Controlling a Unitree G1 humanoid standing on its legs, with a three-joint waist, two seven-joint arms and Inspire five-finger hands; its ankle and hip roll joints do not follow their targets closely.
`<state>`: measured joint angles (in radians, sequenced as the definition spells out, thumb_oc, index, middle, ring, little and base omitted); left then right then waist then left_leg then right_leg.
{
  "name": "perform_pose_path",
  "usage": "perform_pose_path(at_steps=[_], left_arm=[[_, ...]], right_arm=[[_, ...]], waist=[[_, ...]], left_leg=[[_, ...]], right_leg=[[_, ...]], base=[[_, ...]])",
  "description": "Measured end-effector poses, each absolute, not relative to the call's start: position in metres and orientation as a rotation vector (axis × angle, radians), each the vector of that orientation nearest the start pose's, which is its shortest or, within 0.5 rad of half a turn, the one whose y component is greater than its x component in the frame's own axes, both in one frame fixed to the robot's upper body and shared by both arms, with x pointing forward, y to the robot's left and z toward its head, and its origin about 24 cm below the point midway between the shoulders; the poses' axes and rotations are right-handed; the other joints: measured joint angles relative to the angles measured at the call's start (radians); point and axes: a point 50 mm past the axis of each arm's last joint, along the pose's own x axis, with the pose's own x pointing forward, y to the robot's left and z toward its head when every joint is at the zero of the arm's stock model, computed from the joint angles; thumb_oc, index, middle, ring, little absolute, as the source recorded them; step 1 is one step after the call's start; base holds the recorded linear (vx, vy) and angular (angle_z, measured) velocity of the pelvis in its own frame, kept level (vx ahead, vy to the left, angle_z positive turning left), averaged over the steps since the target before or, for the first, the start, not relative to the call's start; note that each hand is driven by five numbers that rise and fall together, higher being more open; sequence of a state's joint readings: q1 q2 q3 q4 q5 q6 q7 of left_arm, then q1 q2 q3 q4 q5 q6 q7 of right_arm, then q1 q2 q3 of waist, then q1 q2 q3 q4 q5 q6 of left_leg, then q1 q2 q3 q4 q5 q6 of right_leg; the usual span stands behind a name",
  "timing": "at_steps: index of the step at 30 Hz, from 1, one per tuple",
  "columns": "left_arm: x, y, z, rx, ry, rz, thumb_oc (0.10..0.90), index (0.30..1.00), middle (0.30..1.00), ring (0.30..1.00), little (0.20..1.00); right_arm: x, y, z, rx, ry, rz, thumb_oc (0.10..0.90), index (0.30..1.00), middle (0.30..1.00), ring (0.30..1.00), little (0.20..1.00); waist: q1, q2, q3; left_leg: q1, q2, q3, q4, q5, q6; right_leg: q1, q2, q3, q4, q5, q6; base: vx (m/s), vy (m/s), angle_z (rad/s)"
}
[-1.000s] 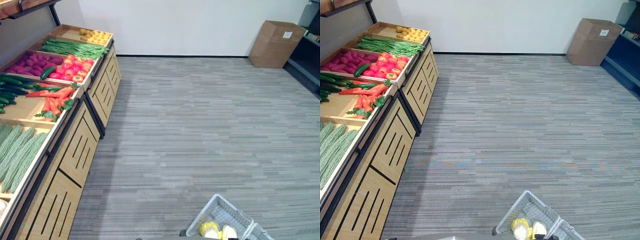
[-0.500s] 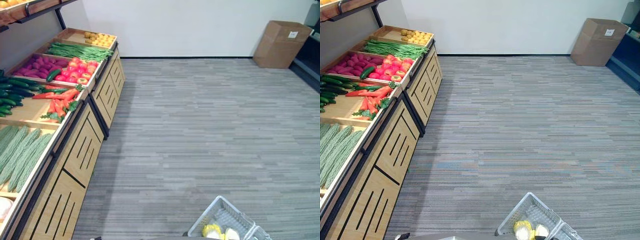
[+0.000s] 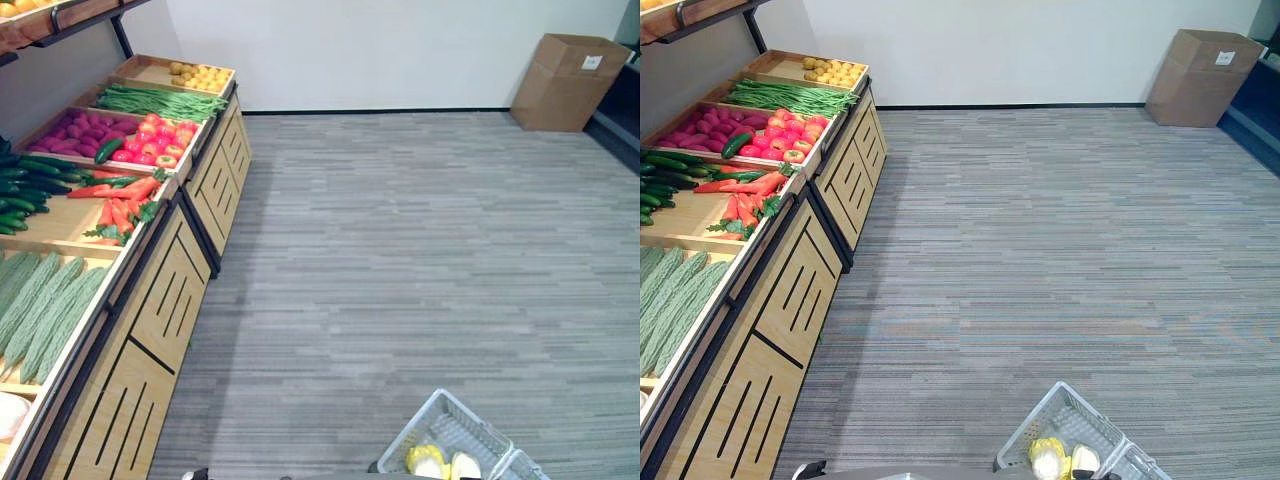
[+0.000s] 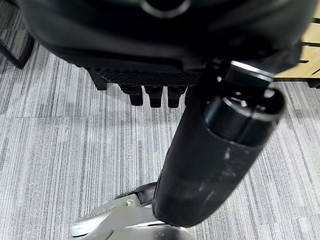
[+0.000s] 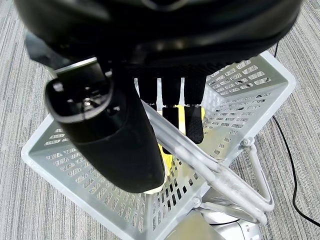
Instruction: Get the vegetables into the basket
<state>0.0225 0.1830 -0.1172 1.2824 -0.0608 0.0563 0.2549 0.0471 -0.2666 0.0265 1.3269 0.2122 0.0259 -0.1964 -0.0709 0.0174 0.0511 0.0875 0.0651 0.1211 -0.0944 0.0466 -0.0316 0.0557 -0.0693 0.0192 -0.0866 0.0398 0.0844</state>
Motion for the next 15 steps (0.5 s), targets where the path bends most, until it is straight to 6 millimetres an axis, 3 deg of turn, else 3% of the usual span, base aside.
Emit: perform_pose_path(at_steps=[15], left_arm=[[0.0649,0.2327,-0.1669,0.345,1.322,0.269,0.9,1.0,1.0,1.0,1.0]], right_arm=[[0.0434,-0.2645,-0.162,-0.18,1.36,-0.454,0.4,0.3,0.3,0.3,0.3]], waist=[[0.001,-0.019,0.021]], left_leg=[[0.002,-0.001,0.003,0.0,-0.008,0.001]], right_leg=[[0.001,-0.001,0.002,0.0,-0.003,0.005]], base=[[0.01,0.021,0.0]])
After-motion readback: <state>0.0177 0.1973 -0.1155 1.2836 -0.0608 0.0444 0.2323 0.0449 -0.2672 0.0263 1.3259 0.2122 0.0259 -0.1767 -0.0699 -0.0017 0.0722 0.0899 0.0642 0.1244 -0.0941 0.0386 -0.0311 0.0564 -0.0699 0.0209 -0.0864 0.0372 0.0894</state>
